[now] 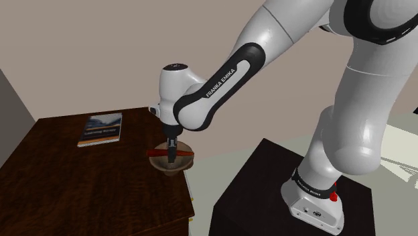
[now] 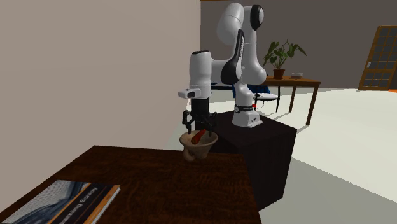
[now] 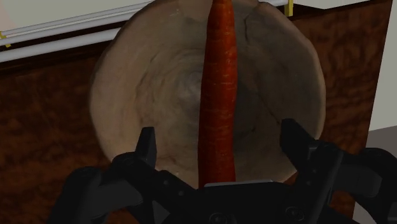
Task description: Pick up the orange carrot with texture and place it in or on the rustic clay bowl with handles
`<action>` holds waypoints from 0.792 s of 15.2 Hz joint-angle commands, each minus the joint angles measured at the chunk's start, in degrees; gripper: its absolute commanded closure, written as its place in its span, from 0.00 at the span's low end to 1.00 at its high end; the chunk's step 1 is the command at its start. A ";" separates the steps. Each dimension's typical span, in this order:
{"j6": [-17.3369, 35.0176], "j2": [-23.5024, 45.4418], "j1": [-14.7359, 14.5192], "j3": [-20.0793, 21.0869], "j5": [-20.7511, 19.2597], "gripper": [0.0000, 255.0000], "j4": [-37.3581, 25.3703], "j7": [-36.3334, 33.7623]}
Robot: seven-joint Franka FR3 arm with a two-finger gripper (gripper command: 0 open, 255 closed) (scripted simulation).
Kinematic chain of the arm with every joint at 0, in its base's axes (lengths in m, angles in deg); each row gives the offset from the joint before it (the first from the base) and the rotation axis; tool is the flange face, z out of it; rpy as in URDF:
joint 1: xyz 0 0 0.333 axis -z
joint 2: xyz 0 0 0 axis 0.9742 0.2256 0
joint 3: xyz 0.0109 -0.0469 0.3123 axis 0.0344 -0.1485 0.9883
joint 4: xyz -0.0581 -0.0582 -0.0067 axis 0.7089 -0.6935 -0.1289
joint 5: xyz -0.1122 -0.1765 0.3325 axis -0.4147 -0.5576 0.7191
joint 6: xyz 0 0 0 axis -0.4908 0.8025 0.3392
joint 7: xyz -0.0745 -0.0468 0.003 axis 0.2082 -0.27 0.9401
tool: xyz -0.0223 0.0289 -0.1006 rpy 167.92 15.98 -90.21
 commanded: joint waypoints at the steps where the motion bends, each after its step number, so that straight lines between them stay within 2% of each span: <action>1: -1.79 -1.75 0.20 0.08 0.58 0.00 -0.06 0.48; 4: -7.02 -6.21 0.52 0.17 1.85 0.00 -0.90 1.40; 12: -7.02 -6.21 0.50 0.15 1.85 0.00 -0.90 1.40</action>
